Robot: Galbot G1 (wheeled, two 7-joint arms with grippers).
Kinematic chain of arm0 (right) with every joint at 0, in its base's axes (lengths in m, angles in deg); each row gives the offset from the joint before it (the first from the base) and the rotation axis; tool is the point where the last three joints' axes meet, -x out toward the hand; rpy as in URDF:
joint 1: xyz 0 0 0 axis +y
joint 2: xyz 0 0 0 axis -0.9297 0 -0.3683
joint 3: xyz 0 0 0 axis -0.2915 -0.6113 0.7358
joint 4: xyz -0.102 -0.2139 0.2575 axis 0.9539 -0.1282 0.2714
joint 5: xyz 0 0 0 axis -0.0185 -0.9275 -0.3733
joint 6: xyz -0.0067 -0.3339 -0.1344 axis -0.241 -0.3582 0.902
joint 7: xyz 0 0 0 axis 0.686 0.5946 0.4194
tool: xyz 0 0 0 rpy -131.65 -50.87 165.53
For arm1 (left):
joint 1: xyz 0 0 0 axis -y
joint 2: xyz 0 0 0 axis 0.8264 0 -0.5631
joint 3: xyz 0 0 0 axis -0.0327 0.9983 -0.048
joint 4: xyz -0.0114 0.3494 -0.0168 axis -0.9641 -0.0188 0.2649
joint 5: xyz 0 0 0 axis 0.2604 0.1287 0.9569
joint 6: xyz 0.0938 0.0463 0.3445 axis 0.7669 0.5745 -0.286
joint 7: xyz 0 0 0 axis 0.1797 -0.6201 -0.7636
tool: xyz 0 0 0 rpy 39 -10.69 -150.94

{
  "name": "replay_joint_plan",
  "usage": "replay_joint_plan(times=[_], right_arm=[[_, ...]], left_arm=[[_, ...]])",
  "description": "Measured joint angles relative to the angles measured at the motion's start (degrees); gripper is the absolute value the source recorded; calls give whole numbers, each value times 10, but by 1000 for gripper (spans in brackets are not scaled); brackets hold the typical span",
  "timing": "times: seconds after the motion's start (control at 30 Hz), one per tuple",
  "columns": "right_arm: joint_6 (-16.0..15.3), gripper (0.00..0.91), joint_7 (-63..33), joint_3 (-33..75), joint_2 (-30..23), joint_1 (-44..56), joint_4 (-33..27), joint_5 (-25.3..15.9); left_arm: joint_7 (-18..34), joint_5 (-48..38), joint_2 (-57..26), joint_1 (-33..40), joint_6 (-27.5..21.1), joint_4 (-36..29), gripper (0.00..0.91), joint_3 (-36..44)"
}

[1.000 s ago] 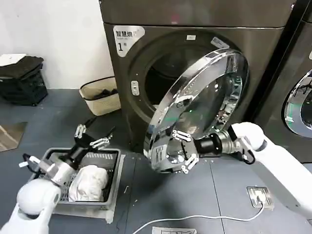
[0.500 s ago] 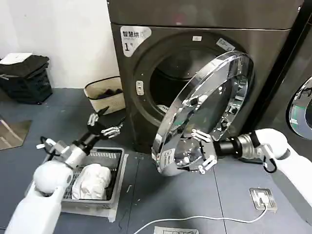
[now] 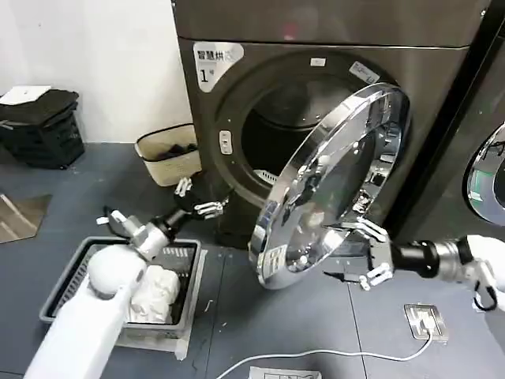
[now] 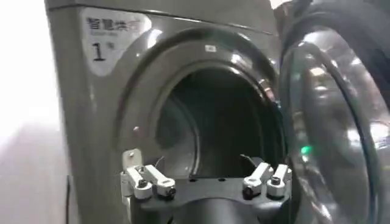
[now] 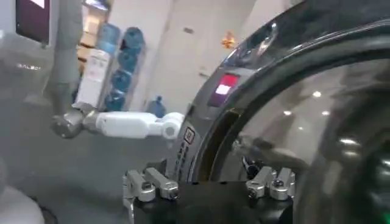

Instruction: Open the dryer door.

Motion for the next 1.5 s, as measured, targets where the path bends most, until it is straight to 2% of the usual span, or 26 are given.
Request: replay_joint_plan(times=[0.23, 0.43, 0.9, 1.07, 1.23, 1.3, 1.37, 1.5], right_arm=[[14, 907, 9, 153, -40, 130, 38, 26], [39, 907, 16, 280, -96, 236, 63, 44], [148, 907, -87, 465, -243, 378, 72, 44], [188, 907, -146, 506, -300, 391, 64, 7], [213, 907, -251, 549, -356, 393, 51, -55], [208, 907, -299, 563, -373, 393, 49, -82], [185, 907, -358, 582, -389, 389, 49, -111], [143, 907, -451, 621, -414, 384, 48, -146]], left_arm=[[-6, 1, 6, 20, 5, 5, 907, 40], [-10, 1, 12, 41, 11, 14, 907, 75], [-12, 0, 37, 92, 28, 38, 907, 175], [-11, 1, 49, 110, 32, 50, 907, 205], [-9, 2, 65, 128, 34, 66, 907, 230], [-8, 2, 73, 135, 35, 73, 907, 239], [-8, 2, 80, 141, 37, 81, 907, 248], [-7, 5, 96, 154, 40, 95, 907, 267]])
